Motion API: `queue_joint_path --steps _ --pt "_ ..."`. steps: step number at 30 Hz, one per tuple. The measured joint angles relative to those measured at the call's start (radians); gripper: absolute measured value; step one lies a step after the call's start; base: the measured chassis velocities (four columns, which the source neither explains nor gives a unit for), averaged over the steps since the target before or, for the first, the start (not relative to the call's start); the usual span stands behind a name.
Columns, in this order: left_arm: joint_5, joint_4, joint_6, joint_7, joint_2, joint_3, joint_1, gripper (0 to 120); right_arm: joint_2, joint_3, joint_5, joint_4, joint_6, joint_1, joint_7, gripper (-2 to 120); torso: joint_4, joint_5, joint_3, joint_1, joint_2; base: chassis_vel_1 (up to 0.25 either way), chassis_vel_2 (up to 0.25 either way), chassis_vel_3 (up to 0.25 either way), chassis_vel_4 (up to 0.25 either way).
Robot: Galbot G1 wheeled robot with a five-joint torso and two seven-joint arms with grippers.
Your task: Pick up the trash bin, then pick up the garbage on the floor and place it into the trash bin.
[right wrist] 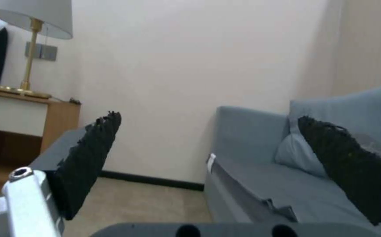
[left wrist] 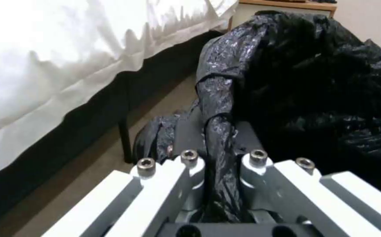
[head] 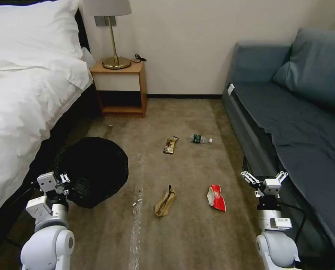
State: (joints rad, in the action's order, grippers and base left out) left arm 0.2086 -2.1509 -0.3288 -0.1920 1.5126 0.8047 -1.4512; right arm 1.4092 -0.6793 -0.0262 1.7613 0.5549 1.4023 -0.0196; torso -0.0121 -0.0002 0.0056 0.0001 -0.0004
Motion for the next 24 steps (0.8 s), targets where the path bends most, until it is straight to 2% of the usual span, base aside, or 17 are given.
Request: queue_joint_path --steps 2,8,11,15,17,18,19,21,24 --pt "0.000 0.009 0.004 0.001 0.000 0.002 0.000 4 -0.002 0.010 0.032 -0.027 0.047 -0.013 -0.022 100 0.0000 0.0002 0.000 0.000 0.000 -0.074 0.070 0.089 -0.077" --pt "0.000 0.017 0.007 0.002 0.001 0.006 -0.002 4 -0.019 0.039 0.066 -0.030 0.044 -0.018 -0.062 100 0.0000 0.0000 0.000 0.000 0.000 -0.017 0.036 0.019 -0.029" --pt "0.001 0.026 0.009 0.003 0.002 0.007 -0.002 4 -0.058 0.102 0.066 -0.025 -0.031 -0.050 -0.140 100 0.0000 0.0000 0.000 0.000 0.000 0.000 0.000 0.000 0.000" --pt "0.000 0.026 0.013 0.006 0.005 0.001 -0.006 4 -0.081 0.129 0.041 -0.046 -0.082 -0.087 -0.159 100 0.0001 0.0000 0.000 0.000 0.000 0.000 0.000 0.000 0.000" --pt "-0.002 0.034 0.013 0.007 0.006 -0.024 0.004 4 -0.108 0.137 -0.024 -0.083 -0.153 -0.120 -0.152 100 0.0007 0.0002 0.000 0.000 0.000 0.000 0.000 0.000 0.000" --pt "-0.002 0.034 0.013 0.007 0.006 -0.024 0.004 4 -0.108 0.137 -0.024 -0.083 -0.153 -0.120 -0.152 100 0.0007 0.0002 0.000 0.000 0.000 0.000 0.000 0.000 0.000" --pt "-0.006 0.049 0.010 0.006 -0.001 -0.054 0.023 4 -0.124 0.128 -0.056 -0.105 -0.186 -0.124 -0.153 100 0.0003 0.0001 0.000 0.000 0.000 0.000 0.000 0.000 0.000" --pt "-0.007 0.052 0.009 0.006 -0.003 -0.063 0.027 4 -0.129 0.127 -0.066 -0.112 -0.197 -0.126 -0.155 100 -0.0004 0.0000 0.000 0.000 0.000 0.000 0.000 0.000 0.000" --pt "-0.022 0.050 0.007 0.006 -0.004 -0.087 0.025 4 -0.170 0.161 -0.163 -0.168 -0.290 -0.148 -0.170 100 -0.0004 0.0001 0.000 0.000 0.000 0.000 0.000 0.000 0.000"
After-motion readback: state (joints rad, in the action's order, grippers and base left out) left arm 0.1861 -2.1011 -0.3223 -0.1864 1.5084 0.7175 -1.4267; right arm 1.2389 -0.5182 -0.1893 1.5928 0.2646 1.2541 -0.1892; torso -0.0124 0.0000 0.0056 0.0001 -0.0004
